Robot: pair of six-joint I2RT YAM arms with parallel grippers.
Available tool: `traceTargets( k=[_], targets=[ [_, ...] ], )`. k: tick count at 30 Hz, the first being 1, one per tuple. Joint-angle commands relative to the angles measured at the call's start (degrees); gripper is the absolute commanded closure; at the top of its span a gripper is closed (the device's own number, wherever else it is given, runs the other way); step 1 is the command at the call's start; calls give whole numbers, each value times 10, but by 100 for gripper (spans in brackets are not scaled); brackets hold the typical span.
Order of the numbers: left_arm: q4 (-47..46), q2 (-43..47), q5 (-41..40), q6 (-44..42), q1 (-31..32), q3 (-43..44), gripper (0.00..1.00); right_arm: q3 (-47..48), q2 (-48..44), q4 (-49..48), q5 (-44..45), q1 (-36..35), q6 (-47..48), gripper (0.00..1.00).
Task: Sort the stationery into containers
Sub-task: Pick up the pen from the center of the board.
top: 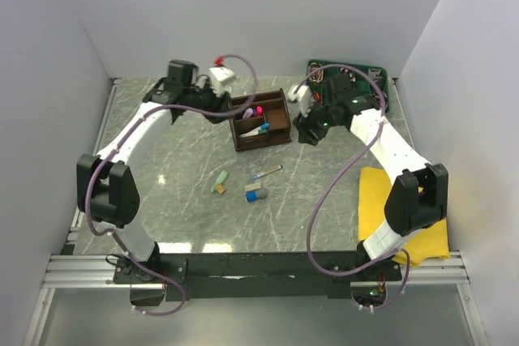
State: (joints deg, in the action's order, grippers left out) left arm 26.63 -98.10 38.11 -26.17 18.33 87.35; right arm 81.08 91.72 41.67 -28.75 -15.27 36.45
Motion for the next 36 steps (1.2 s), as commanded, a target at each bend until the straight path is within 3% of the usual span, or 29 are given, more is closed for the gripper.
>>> traceTargets(
  k=[1,5,8,12,22,36],
  targets=[
    [-32,-8,-90,214,-107,-37,47,19,17,32,-57,-66,193,42],
    [-22,-32,-90,310,-201,-43,39,81,88,66,-49,-123,241,56],
    [-65,-3,-98,349,-224,-92,36,106,143,64,-39,-171,253,57],
    [-79,41,-111,334,-225,-140,30,99,172,44,-2,-224,273,54],
    [-69,70,-84,322,-228,-153,15,112,240,37,31,-250,306,51],
    [-72,76,-82,330,-229,-168,11,136,293,46,70,-277,315,53]
  ],
)
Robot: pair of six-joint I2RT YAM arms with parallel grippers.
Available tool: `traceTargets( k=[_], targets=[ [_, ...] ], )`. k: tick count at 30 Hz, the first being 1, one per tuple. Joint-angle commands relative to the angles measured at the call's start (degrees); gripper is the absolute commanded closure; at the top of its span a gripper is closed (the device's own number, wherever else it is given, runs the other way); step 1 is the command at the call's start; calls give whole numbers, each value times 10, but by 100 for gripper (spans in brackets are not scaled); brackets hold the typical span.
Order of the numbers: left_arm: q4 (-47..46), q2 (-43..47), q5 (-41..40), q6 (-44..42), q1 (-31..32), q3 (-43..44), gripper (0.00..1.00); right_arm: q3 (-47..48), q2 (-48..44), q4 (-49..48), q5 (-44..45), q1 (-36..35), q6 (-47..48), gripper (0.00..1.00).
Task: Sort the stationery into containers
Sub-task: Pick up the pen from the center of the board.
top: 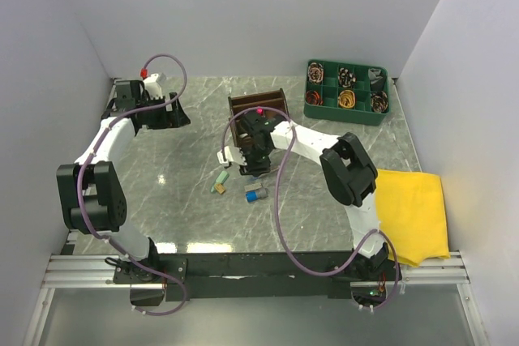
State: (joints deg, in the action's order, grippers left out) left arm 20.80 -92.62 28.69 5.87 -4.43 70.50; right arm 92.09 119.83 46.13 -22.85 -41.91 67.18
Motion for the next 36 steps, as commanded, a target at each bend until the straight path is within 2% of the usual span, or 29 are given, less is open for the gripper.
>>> traceTargets(
  k=[1,16,19,21,24,26,29,32,34,36],
  targets=[
    [-14,21,11,9,-1,2,11,23,13,-2,13,-12,7,53],
    [-15,5,-9,23,-1,5,13,-10,15,-24,29,-33,-13,58],
    [-15,-2,-9,26,-1,12,13,-10,20,-16,28,-34,-19,71],
    [-13,-7,-8,23,-1,17,13,-7,19,-7,22,-36,-21,84],
    [-3,-15,-8,17,-1,28,14,14,11,1,9,-28,-44,96],
    [5,-21,2,9,-1,35,14,54,4,23,-2,-22,-57,100],
    [12,-27,18,-8,-1,45,15,143,-6,64,-53,2,-92,100],
    [31,-48,44,-26,-1,67,17,214,-21,85,-147,35,-128,100],
    [53,-64,66,-32,-1,96,17,217,-49,34,-215,66,-184,100],
    [53,-84,89,-31,-1,111,17,167,-95,-43,-247,88,-279,100]
  ],
)
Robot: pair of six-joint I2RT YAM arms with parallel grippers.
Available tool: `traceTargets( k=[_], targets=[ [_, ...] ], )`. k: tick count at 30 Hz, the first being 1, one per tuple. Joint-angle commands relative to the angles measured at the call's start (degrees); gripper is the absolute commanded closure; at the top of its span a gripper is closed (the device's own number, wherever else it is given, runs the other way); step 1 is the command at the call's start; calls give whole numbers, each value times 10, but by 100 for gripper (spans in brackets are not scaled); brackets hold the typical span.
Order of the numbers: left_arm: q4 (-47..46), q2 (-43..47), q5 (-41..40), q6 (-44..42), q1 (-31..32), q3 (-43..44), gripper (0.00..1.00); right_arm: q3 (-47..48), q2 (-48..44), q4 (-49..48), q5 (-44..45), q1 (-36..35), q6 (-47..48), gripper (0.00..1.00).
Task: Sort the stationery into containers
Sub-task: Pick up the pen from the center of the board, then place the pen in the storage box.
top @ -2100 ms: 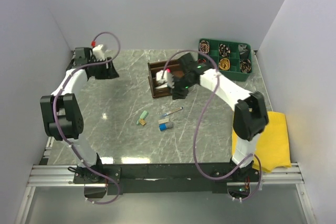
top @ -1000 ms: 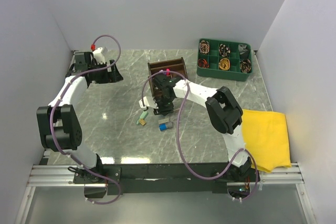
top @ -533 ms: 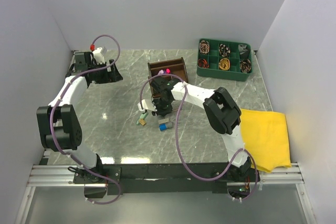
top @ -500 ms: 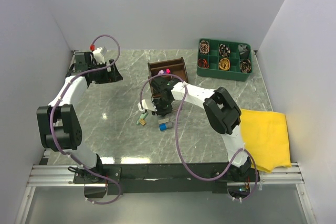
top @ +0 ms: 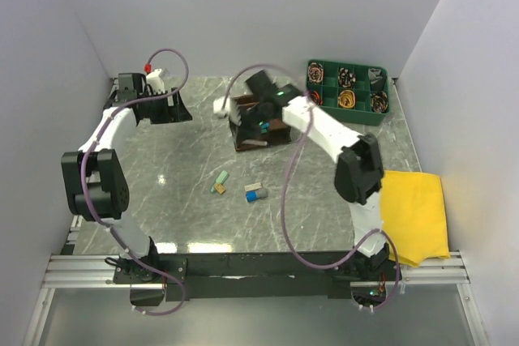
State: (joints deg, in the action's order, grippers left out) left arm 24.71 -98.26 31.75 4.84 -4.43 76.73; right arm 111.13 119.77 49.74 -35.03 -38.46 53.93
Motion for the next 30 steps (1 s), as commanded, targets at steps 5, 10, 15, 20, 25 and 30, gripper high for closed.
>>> traceTargets(
  k=[5,10,15,20,25,30],
  targets=[
    [34,-83,92,-11,7,126,18,-233,-175,-488,-140,108,-410,100],
    [88,-131,103,-27,39,237,18,-330,-195,-718,-121,109,-477,100],
    [113,-147,140,-26,62,306,21,-353,-155,-833,-132,109,-517,100],
    [104,-146,187,-16,83,339,48,-326,-132,-874,-116,116,-566,100],
    [47,-123,222,46,98,303,61,-276,-95,-865,-81,125,-644,100],
    [32,-108,240,46,121,310,34,-219,-52,-848,-82,135,-751,100]
  ],
)
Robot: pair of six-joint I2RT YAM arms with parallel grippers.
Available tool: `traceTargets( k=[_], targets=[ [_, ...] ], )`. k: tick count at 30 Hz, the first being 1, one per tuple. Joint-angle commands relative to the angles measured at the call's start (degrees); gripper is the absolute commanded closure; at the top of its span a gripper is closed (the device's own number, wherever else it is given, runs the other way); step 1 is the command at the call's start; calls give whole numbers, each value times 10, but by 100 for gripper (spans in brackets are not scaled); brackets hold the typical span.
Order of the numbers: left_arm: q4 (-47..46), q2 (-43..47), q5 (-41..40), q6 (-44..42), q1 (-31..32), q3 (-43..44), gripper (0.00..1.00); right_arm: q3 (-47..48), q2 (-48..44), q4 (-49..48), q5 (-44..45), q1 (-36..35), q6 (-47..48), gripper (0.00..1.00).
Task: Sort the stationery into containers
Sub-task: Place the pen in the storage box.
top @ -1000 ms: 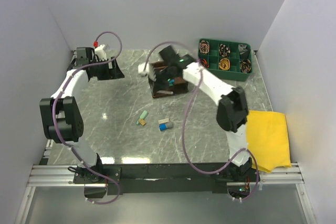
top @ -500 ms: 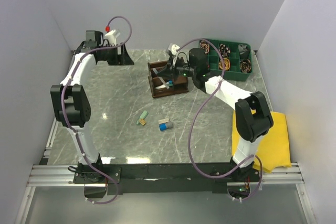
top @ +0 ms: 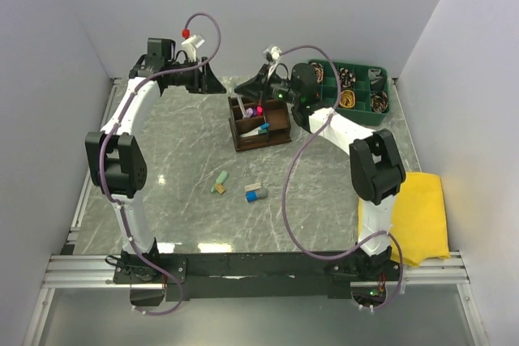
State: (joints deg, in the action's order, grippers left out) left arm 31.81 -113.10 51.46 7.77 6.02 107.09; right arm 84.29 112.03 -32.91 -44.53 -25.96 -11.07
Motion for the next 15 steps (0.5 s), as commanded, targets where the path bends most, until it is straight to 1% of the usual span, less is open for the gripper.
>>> traceTargets(
  k=[1,8,12,15],
  targets=[
    [-43,42,50,22,20,8,30,54,29,-16,14,10,-106,100],
    [-70,47,72,48,23,12,36,74,50,21,15,13,-151,100],
    [-86,42,75,59,30,18,42,67,50,15,9,11,-162,100],
    [-84,34,69,60,36,22,45,66,47,18,7,10,-164,100]
  ],
)
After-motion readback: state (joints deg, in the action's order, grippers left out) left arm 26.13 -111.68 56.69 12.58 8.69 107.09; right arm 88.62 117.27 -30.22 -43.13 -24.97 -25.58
